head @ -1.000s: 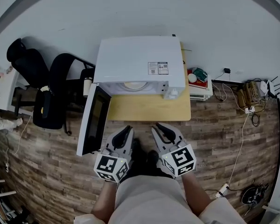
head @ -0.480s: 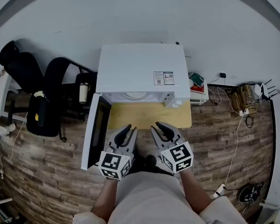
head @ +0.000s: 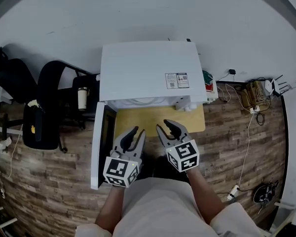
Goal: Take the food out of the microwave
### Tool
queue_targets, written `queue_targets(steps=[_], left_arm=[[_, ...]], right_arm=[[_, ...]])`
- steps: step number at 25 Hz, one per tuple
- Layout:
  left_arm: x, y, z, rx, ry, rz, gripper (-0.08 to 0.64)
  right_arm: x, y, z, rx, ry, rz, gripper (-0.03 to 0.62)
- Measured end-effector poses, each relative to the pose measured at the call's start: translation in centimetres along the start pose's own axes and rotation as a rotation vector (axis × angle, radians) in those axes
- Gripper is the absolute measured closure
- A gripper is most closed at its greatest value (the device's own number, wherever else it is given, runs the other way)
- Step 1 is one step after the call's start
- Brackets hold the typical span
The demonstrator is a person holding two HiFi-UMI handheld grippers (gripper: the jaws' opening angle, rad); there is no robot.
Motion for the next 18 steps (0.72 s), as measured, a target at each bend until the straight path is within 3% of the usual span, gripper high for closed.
queue_targets(steps=[18], left_arm=[[2.9, -1.1, -1.5, 0.02, 0.052, 0.029, 0.483]], right_arm=[[-2.7, -8.7, -3.9, 0.011, -0.118, -0.102, 0.432]])
Point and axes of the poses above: the fingertips, and each gripper's own axes: y backward along the fingers, x to its left, z out of its top, the point moved 8 cm from there along y, backward along the fingers, and after that the axes turned 7 degrees about -x, right-handed, at the moved point
